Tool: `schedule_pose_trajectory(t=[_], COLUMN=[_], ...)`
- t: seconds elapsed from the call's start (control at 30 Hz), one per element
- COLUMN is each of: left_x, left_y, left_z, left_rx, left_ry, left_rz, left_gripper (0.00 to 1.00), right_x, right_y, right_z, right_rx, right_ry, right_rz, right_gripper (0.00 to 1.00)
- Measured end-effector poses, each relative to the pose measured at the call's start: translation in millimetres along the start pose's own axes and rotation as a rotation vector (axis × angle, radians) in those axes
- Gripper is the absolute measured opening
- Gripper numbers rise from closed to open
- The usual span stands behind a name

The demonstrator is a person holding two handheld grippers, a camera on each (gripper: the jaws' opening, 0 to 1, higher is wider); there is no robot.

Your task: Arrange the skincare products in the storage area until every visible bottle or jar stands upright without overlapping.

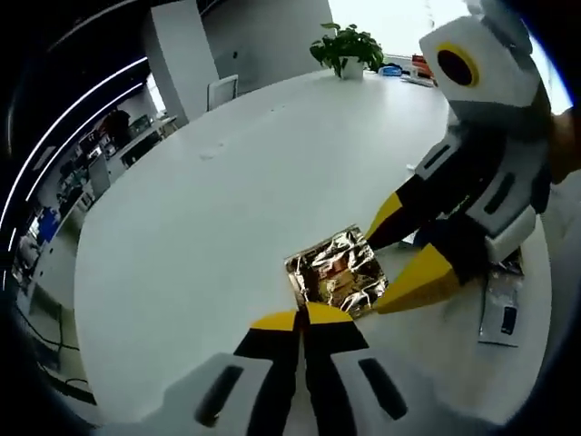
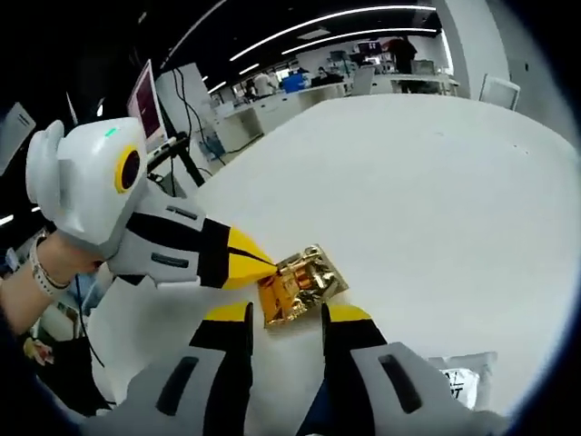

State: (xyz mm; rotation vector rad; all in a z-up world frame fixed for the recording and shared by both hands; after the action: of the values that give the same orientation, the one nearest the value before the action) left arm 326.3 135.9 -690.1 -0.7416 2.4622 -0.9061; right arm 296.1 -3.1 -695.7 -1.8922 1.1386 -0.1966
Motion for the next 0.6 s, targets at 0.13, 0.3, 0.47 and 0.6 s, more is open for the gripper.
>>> schedule_pose_trajectory(t=[0.13, 0.3, 0.47, 0.6], left_x=[-1.0, -1.4, -2.5, -4.1], left_y=[1.1, 1.4, 2.1, 2.1], left_z=[0.6, 0.7, 0.8, 2.9], left_rx=[0.006, 0.011, 0.024, 0.036], left_ry=[-0.004, -0.006, -0.013, -0.021], left_rz=[0.001, -0.013, 0.006, -0.001], left_gripper=[0.0, 0.0, 0.01, 0.02], right_x=[-0.8, -5.1, -5.6, -5.5], right_y=[-2.5, -2.1, -2.7, -1.8], right_z=[2.8, 2.0, 1.6, 1.2], right_rx=[0.016, 0.015, 0.014, 0.011], right_ry=[-0.01, -0.022, -0.029, -0.033], right_rz=[0.018, 0.021, 0.021, 0.028], right_gripper=[0.21, 0.13, 0.07, 0.04])
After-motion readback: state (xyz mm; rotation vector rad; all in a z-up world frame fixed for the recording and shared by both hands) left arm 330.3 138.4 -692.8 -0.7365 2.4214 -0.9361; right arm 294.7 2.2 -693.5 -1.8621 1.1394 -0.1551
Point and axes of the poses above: the point that each gripper's makers call its tool centre point, and the gripper's own axes: z roughly forward along the fingers, x roughly to its right, y roughly out of its underside, the point moved 10 cm from there along -z, roughly backward along the fingers
